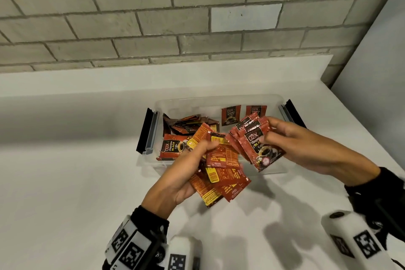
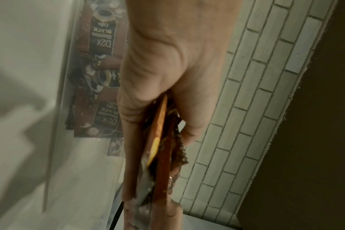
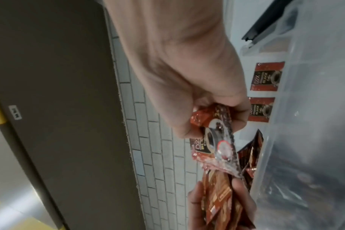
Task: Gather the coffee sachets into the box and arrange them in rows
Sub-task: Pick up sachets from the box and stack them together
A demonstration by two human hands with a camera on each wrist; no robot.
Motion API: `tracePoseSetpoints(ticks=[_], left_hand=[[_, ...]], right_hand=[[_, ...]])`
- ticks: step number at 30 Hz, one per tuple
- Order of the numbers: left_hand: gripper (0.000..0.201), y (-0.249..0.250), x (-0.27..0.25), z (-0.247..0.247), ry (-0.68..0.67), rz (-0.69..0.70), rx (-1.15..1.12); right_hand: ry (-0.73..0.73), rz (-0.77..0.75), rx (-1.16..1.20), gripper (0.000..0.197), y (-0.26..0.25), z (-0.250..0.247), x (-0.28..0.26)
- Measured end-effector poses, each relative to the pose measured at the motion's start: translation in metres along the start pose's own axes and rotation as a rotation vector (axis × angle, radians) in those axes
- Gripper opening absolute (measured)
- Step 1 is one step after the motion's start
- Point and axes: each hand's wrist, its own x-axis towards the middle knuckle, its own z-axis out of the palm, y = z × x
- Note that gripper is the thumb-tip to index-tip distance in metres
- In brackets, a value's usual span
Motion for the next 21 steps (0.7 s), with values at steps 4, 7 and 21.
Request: tracePoseSetpoints(ticks=[4,7,21], left_hand=[[0.013,-0.002,0.000,0.000,-0.009,0.029,0.030],[0.022,-0.004,-0.001,-0.001,-0.054,0.068,0.071],[0.034,-0.004,-0.004,-0.001,-0.200,0.007,0.182]], right_hand=[[0.008,0.112,0.193,0.028,0.000,0.007,0.004],[0.015,0.149,0.306,0.025,0.000,0.011,0.005],[-0.066,0.210,0.257,0.027,-0.006,0.017,0.005]])
